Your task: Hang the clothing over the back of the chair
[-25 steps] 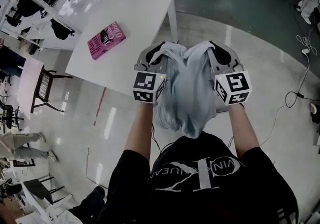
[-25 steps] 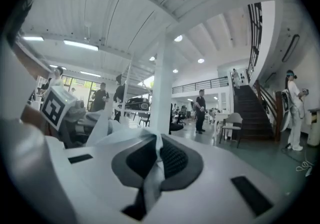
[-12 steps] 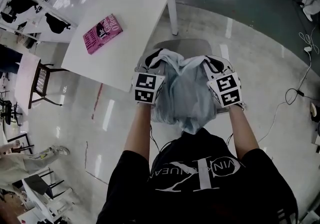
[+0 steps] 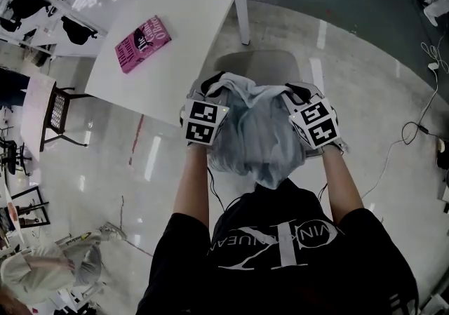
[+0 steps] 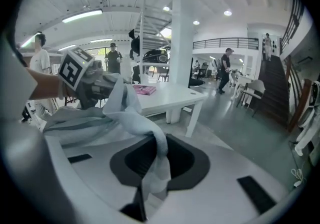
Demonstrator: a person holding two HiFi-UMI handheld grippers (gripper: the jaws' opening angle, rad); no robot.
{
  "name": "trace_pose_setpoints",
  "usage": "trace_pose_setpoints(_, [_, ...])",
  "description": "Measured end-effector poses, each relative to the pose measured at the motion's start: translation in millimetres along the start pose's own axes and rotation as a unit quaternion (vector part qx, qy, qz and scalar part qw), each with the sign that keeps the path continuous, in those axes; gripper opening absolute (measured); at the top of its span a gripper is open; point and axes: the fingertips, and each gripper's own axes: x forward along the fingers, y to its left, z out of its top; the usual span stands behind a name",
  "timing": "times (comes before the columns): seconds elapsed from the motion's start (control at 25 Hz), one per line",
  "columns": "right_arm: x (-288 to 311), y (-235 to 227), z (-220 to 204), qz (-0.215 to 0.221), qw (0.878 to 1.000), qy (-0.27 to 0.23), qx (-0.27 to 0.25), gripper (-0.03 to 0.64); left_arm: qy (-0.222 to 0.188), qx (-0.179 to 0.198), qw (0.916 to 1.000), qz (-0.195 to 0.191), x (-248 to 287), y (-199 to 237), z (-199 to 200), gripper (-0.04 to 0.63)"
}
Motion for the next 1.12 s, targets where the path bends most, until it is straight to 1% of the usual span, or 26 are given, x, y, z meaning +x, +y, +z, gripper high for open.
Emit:
trace_pose_setpoints(0.16, [3.1, 4.8, -11.6, 0.017, 0.999, 0.038, -0.003, 0.024, 0.015, -0.001, 0.9999, -0.006, -2.3, 3.2, -4.3, 0.02])
trace_pose_setpoints(0.24, [4.8, 7.9, -17.3, 0.028, 0.998, 0.052, -0.004, 0.069, 0.022, 0.001, 0.9997, -0.011, -2.6, 2.2, -7.7, 0.02])
trace_pose_setpoints(0.28, [5.4, 9.8, -19.7, 0.033, 0.998, 0.056, -0.005, 0.09, 0.026, 0.001, 0.9996, -0.013, -2.8, 1.3, -10.2, 0.02])
trace_pose_setpoints(0.48, [3.7, 17.5, -23.4, 0.048, 0.997, 0.059, -0.004, 0.107, 0.035, -0.012, 0.999, -0.025, -5.9, -4.9, -16.0, 0.023])
trace_pose_setpoints(0.6, [4.2, 22.4, -23.7, 0.059, 0.996, 0.063, -0.007, 0.127, 0.045, -0.011, 0.9984, -0.033, -6.6, -8.1, -19.9, 0.043])
trace_pose_setpoints(0.76, [4.1, 29.0, -27.3, 0.078, 0.994, 0.08, -0.016, 0.153, 0.057, -0.008, 0.9974, -0.043, -5.3, -12.8, -26.5, 0.051])
trace_pose_setpoints(0.88, [4.2, 35.3, -37.1, 0.093, 0.989, 0.109, -0.032, 0.172, 0.068, -0.012, 0.9969, -0.038, -4.6, -11.5, -32.9, 0.052])
trace_pose_setpoints(1.0, [3.3, 40.3, -49.6, 0.105, 0.983, 0.141, -0.047, 0.186, 0.075, -0.026, 0.9965, -0.025, -5.5, -7.3, -36.9, 0.052])
trace_pose_setpoints(1.12, [0.5, 42.9, -50.0, 0.108, 0.984, 0.137, -0.038, 0.187, 0.078, -0.026, 0.996, -0.034, -6.6, -12.4, -38.6, 0.055])
